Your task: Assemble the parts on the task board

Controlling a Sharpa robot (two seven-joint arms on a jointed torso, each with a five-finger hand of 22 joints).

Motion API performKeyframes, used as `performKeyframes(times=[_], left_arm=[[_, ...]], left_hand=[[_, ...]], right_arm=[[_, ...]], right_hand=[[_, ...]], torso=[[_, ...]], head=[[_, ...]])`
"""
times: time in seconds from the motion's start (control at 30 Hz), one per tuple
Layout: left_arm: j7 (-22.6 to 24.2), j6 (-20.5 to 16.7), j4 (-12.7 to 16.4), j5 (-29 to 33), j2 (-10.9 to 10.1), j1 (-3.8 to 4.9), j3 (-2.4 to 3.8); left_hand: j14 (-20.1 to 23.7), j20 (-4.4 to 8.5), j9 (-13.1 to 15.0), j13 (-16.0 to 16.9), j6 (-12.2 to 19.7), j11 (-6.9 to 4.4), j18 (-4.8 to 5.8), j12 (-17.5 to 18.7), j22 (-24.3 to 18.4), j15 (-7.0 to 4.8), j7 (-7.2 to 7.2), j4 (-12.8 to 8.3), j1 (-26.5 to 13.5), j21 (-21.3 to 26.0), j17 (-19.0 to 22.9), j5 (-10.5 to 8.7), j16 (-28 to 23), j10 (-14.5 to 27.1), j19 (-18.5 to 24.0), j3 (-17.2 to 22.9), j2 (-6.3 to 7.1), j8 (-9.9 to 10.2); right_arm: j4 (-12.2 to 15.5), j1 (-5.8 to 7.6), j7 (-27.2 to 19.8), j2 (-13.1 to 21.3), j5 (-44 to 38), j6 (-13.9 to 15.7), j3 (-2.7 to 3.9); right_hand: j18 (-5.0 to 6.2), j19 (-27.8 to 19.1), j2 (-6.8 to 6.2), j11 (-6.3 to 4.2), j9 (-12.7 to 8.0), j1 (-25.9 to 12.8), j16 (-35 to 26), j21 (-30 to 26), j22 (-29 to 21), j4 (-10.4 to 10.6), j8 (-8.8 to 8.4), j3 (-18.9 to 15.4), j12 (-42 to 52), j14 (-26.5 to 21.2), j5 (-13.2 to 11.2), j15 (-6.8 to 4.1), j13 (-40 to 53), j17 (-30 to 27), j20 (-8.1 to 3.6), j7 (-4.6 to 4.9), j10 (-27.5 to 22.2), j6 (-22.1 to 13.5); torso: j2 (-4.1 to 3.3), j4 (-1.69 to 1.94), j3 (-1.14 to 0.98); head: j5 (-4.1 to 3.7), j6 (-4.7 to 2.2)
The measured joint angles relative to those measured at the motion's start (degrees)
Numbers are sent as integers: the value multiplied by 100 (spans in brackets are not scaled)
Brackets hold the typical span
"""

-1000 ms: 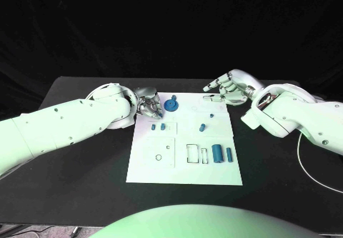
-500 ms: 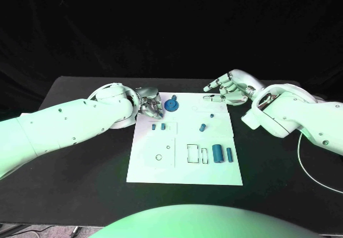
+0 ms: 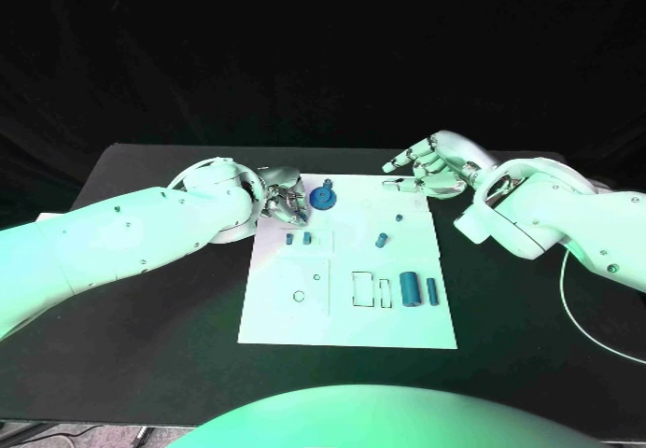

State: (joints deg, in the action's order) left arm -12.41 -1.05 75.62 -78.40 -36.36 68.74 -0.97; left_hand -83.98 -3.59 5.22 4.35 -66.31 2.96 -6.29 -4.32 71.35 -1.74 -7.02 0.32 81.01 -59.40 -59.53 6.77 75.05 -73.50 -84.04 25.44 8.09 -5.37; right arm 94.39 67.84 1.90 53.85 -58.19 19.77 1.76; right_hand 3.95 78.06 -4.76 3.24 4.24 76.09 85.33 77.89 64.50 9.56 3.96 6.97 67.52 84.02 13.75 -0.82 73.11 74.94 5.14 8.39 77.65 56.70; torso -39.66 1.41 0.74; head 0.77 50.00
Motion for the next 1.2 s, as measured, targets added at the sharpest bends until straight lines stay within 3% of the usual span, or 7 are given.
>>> performKeyframes(times=[0.43, 0.67, 0.97, 1.0, 1.17, 1.2], left_arm=[[-13, 9, 3, -13, -19, -2, 0], [-34, 3, -8, -13, -26, -11, -9], [-48, -6, -15, -4, -27, -11, -9], [-50, -8, -15, -3, -29, -11, -9], [-55, -25, -3, 0, -59, -11, -8], [-56, -28, 3, 0, -71, -11, -8]], left_hand=[[0, 0, -17, 0, 2, 4, 0, 43, 1, 0, -2, 0, -35, 0, 1, 0, 0, 4, 0, 0, 35, 34], [-9, -42, -161, -61, 611, 137, 1, 71, 17, 55, -117, -33, -180, 0, 63, 1, 23, 408, 0, 66, 179, 188], [-10, -77, -162, -62, 801, 184, 0, 71, 16, 94, -166, -49, -240, 18, 137, 1, 23, 575, 5, 82, 239, 188], [-10, -83, -162, -61, 832, 209, 0, 71, 13, 94, -176, -49, -240, 28, 149, 1, 23, 601, 0, 81, 239, 188], [10, -83, -162, -60, 973, 224, 0, 71, 1, 114, -195, -66, -264, 50, 188, 1, 23, 677, 0, 98, 263, 188], [10, -83, -162, -60, 974, 224, 0, 71, -1, 114, -195, -65, -264, 50, 198, 1, 23, 678, 0, 98, 263, 187]], right_arm=[[-3, 0, 0, 2, 0, -4, 0], [-6, 0, 0, 1, 1, -4, 0], [-13, 0, 0, 1, 1, -4, 0], [-15, 0, 2, 3, 1, -4, 0], [-50, 0, 23, 7, -3, -7, 0], [-62, 0, 27, 7, -7, -8, 0]], right_hand=[[0, 0, 0, 0, 0, 0, 0, 0, 0, 0, 0, 0, 0, 0, 0, 0, 0, -1, 0, 0, 0, 0], [0, 0, 0, 0, 7, 0, 0, 0, -7, 17, 0, -17, 0, 0, 0, 0, 0, -1, 0, -20, 0, 20], [22, -4, 0, 0, 7, 0, -25, -43, -64, 17, 0, -17, -22, 0, 0, 0, -32, -2, -4, -20, -1, 20], [122, -111, 17, 5, 7, 17, -145, -162, -262, 17, 0, -17, -256, 0, 0, 0, -207, -2, -18, -20, -129, 19], [135, -303, 62, -3, 6, 62, -453, -488, -768, 40, 0, -41, -1352, 0, 0, 0, -1057, -2, -30, -38, -639, -14], [187, -349, 101, 2, 6, 101, -516, -557, -865, 41, 0, -41, -1746, 0, 0, 0, -1379, -3, -41, -42, -790, -27]], torso=[[2, 1, -2], [2, 0, -2], [3, -1, -4], [3, -2, -4], [3, -3, -3], [3, -3, -2]], head=[[0, 0], [8, 1], [5, 1], [5, 1], [-2, 1], [-5, 1]])
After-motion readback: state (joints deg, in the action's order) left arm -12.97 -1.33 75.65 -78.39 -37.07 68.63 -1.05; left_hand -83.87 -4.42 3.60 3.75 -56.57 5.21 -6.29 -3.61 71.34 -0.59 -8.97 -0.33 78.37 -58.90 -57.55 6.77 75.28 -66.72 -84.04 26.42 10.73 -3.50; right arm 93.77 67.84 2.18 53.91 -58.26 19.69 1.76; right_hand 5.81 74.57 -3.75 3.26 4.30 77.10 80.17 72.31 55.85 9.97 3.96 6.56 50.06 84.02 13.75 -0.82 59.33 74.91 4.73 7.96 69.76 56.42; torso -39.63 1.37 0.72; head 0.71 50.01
